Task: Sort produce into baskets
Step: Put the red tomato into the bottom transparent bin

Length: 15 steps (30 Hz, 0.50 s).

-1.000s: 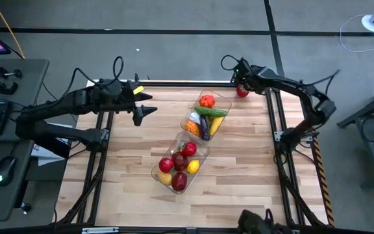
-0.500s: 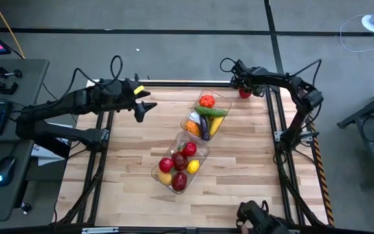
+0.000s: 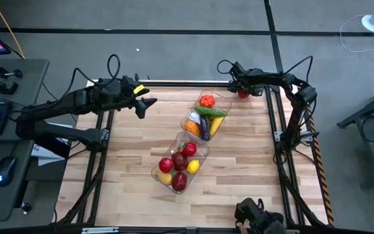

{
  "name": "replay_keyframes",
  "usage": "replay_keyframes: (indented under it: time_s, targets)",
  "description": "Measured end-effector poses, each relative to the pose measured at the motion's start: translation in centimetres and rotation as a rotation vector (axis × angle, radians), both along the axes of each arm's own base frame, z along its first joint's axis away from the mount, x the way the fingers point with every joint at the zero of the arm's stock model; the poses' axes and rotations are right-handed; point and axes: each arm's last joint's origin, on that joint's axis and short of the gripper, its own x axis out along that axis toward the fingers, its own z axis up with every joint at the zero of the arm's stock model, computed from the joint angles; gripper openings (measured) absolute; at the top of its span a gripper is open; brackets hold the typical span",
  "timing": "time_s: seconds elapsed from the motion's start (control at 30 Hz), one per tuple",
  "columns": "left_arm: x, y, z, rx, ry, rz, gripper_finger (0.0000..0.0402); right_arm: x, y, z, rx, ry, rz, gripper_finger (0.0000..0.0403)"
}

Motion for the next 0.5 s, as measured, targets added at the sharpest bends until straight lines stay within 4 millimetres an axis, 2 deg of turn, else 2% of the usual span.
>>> replay_keyframes:
  time_s: [0.17, 0.3, 0.4, 0.5]
  targets:
    - [0.0, 0.0, 0.0, -0.026, -0.014, 0.014, 0.0292, 0.0, 0.0, 0.0, -0.001, -0.004, 0.01, 0.0372]
    - [0.0, 0.0, 0.0, -0.027, -0.011, 0.014, 0.0292, 0.1, 0.0, 0.1, 0.016, -0.004, 0.074, 0.0342]
    - [-0.1, 0.0, -0.1, -0.028, 0.002, 0.013, 0.0292, 0.2, 0.3, 1.1, -0.002, -0.003, 0.122, 0.0311]
    - [-0.1, 0.0, -0.3, -0.02, 0.027, 0.008, 0.0292, 0.4, 0.9, 3.1, -0.056, -0.014, 0.179, 0.0293]
